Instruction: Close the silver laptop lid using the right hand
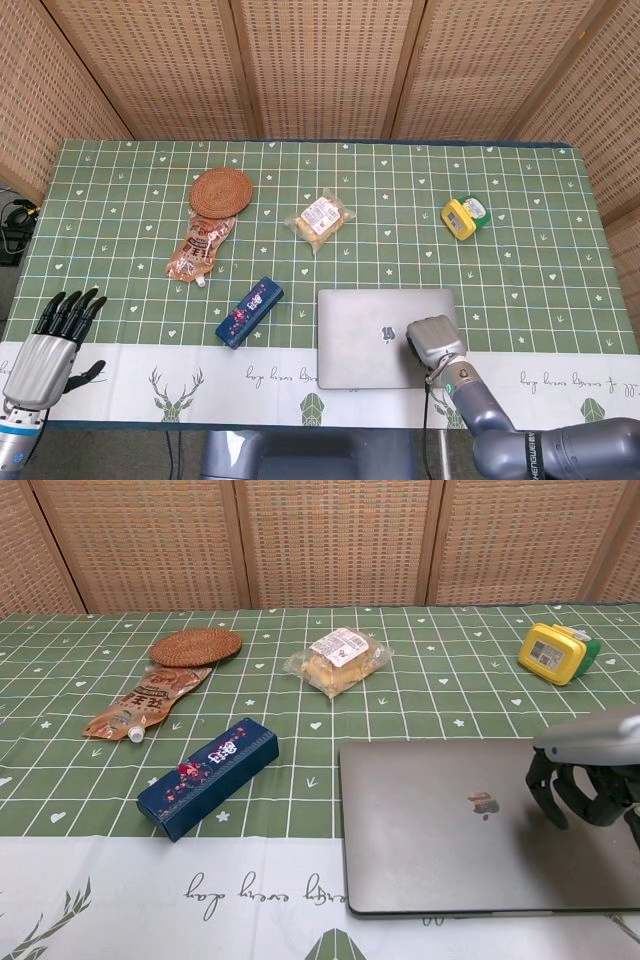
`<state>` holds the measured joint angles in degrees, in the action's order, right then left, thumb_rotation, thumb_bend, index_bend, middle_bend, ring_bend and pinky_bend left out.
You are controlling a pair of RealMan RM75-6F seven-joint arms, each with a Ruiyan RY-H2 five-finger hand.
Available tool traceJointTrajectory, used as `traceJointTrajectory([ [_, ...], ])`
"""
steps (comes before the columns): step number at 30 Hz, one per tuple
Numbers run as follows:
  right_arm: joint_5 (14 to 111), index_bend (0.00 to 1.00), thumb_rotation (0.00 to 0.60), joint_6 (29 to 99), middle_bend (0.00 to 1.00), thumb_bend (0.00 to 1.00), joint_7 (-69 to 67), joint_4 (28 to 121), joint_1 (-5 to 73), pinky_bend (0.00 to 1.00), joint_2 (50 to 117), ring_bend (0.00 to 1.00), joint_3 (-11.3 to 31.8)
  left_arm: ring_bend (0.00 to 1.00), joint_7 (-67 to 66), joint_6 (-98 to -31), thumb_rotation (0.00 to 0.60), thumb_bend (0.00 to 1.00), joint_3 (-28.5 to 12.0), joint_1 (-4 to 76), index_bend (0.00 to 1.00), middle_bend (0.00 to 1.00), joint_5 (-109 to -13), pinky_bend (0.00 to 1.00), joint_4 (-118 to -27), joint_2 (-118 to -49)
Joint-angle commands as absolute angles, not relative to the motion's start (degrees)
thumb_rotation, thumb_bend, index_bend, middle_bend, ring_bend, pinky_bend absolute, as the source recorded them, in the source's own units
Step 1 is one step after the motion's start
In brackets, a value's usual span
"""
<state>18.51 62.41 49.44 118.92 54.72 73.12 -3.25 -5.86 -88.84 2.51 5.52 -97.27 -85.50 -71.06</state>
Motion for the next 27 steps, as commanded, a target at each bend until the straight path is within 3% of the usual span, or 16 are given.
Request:
traceJointTrajectory([
  [1,18.6,0.58,0.600,62.2,0.43,1.00,49.2,118.5,54.8,0.45,73.6,0.36,-3.6,0.00,-5.8,-88.9,0.600,0.19,2.5,5.5,0.00,0.00,-97.3,0.00,-85.5,-71.0],
  [9,22.3,0.56,0.600,65.6,0.40,1.00,48.8,120.1,54.6,0.41,72.7,0.34,-3.8,0.00,-5.2,-89.5,0.600,0.19,2.3,5.3,0.00,0.00,-97.2,0.00,-85.6,-70.8],
  [12,27.2,0.48,0.600,69.1,0.31,0.96,48.5,121.2,53.5,0.30,71.8,0.24,-4.1,0.00,-5.0,-89.7,0.600,0.19,2.2,5.2,0.00,0.00,-97.1,0.00,-85.6,-70.7],
  [14,31.6,0.39,0.600,70.8,0.19,0.78,47.5,121.5,52.2,0.13,71.0,0.11,-4.6,0.00,-4.9,-90.0,0.600,0.19,2.1,5.2,0.00,0.00,-97.1,0.00,-85.6,-70.6],
  [16,41.0,0.33,0.600,73.8,0.11,0.59,43.0,120.5,48.7,0.04,69.7,0.03,-5.5,0.00,-4.5,-90.1,0.600,0.19,1.9,5.1,0.00,0.00,-96.7,0.00,-85.6,-70.7],
  [20,58.4,0.18,0.600,77.9,0.01,0.31,30.0,113.6,41.2,0.01,69.8,0.00,-8.0,0.00,-4.9,-90.1,0.600,0.19,1.7,5.0,0.00,0.00,-96.3,0.00,-85.3,-71.0],
  [24,73.6,0.09,0.600,84.3,0.00,0.19,13.1,100.1,33.4,0.01,72.4,0.00,-9.9,0.00,-5.3,-90.0,0.600,0.19,1.4,5.0,0.00,0.00,-95.8,0.00,-85.2,-71.3],
  [27,77.0,0.03,0.600,87.8,0.00,0.15,4.8,92.0,28.9,0.01,74.4,0.00,-10.4,0.00,-5.5,-90.0,0.600,0.19,1.1,5.0,0.00,0.00,-95.4,0.00,-84.9,-71.6],
])
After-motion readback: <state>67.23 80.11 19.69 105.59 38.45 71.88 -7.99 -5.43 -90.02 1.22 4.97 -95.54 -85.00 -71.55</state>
